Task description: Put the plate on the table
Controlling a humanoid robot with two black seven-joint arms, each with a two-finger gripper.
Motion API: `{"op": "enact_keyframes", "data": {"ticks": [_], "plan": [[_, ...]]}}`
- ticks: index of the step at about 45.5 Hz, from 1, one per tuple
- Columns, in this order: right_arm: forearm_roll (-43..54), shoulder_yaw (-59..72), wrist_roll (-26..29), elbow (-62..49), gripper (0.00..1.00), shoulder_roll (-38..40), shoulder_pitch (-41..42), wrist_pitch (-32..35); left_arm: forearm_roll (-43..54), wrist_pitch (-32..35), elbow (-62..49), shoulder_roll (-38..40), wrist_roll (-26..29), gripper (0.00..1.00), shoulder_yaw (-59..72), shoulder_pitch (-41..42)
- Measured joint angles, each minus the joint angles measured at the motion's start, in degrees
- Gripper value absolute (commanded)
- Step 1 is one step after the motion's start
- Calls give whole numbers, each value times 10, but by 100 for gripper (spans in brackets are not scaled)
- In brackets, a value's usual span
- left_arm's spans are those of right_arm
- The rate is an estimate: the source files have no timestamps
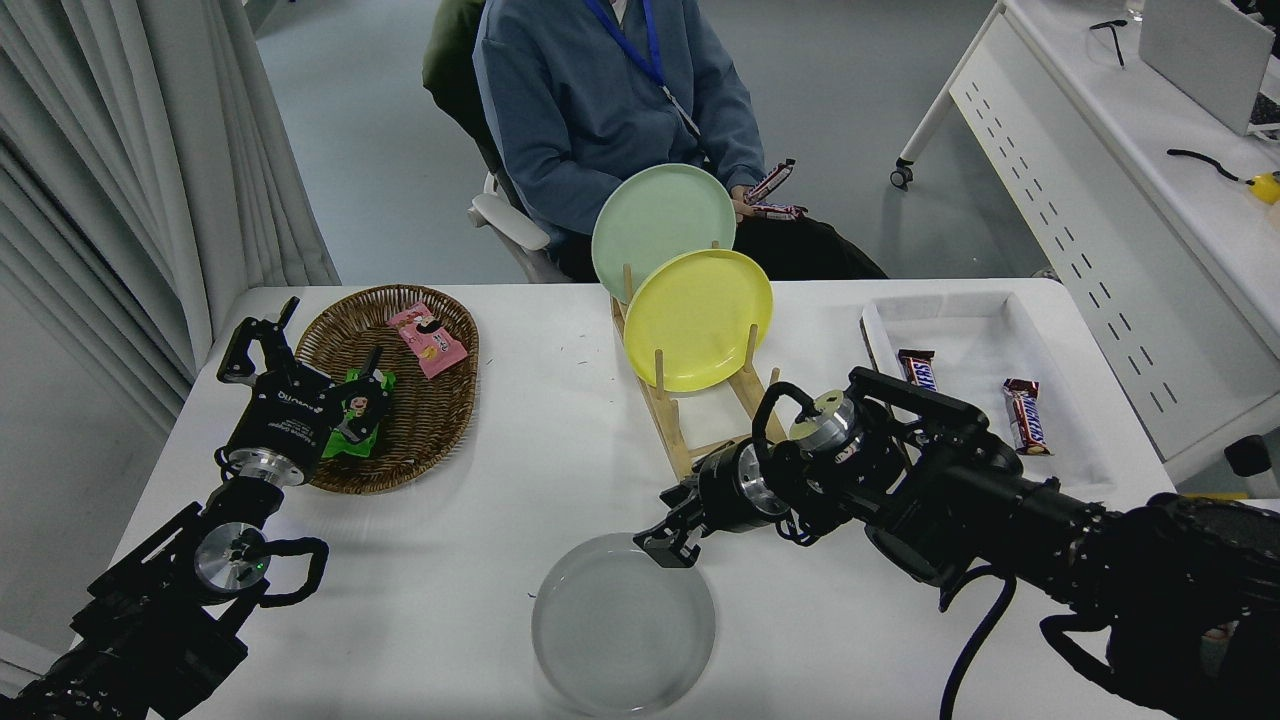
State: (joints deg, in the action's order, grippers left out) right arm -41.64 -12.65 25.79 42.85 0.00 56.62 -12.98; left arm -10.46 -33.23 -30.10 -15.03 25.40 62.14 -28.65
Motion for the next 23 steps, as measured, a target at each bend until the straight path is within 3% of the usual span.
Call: {"op": "enact_keyframes", "data": {"ticks": [10,23], "plan": [[183,-68,-12,2,100,0,2,161,0,0,0,0,0,100,0,0],[353,-221,-139,4,100,0,1,231,0,0,0,0,0,100,0,0]]}}
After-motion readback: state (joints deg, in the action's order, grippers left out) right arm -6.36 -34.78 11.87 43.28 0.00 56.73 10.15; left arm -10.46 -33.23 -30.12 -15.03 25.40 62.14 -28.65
